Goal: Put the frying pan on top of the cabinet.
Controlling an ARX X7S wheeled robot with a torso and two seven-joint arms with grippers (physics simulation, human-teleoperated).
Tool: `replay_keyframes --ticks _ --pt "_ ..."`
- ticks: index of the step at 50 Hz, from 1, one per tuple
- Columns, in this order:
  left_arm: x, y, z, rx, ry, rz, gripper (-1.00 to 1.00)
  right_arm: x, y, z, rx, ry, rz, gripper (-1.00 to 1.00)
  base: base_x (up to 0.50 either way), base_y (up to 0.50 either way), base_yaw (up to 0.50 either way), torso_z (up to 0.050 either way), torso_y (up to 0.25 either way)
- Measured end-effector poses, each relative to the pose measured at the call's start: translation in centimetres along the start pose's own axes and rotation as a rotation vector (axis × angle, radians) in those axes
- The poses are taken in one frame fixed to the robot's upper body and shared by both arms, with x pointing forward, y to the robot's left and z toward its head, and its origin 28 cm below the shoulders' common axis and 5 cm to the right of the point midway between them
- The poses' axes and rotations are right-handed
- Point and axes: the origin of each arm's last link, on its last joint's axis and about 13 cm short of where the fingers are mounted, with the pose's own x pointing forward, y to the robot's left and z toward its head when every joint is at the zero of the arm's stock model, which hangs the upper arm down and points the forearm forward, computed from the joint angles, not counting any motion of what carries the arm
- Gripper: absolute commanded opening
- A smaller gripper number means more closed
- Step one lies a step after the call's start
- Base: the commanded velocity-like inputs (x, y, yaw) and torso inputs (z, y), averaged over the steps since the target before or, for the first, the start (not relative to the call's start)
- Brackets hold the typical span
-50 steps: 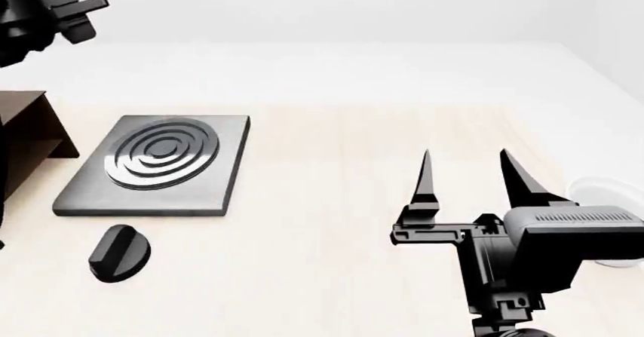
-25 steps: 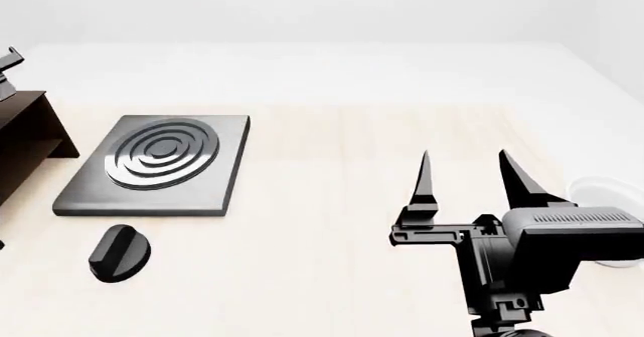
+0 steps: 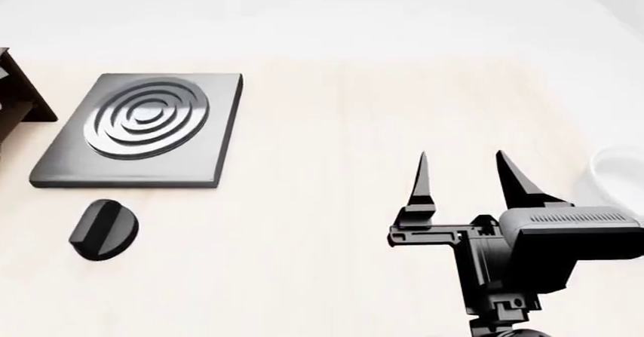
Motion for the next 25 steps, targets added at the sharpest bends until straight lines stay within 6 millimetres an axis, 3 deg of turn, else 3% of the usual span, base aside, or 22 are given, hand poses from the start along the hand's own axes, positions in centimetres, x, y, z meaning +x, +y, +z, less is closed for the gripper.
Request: replay_keyframes --ticks 6,12,13,17,25 --pt "0.04 0.12 0.01 0.007 0.002 0.02 -1.0 -0.02 0.02 -0.01 0.0 0.0 0.001 1.0 0.0 0.0 0.0 0.0 -0.231" --pt "0.19 0.15 -0.06 -0.003 0.013 0.016 -1.0 -0.03 0.05 0.0 0.001 0.0 0.003 1.0 0.0 0.0 0.0 0.0 -0.014" --pt "0.19 0.17 -0.05 -0.004 0.015 0.015 1.0 -0.03 0.05 0.01 0.001 0.0 0.003 1.0 0.0 0.0 0.0 0.0 0.0" --pt "0.27 0.28 0.12 -0.017 0.007 0.0 1.0 -0.03 0.06 0.01 0.001 0.0 0.004 1.0 0.0 0.0 0.0 0.0 0.0" --pt "0.21 0.32 0.43 -0.032 -0.015 -0.038 1.0 -0.01 0.1 -0.01 0.001 0.001 0.006 1.0 0.0 0.0 0.0 0.0 0.25"
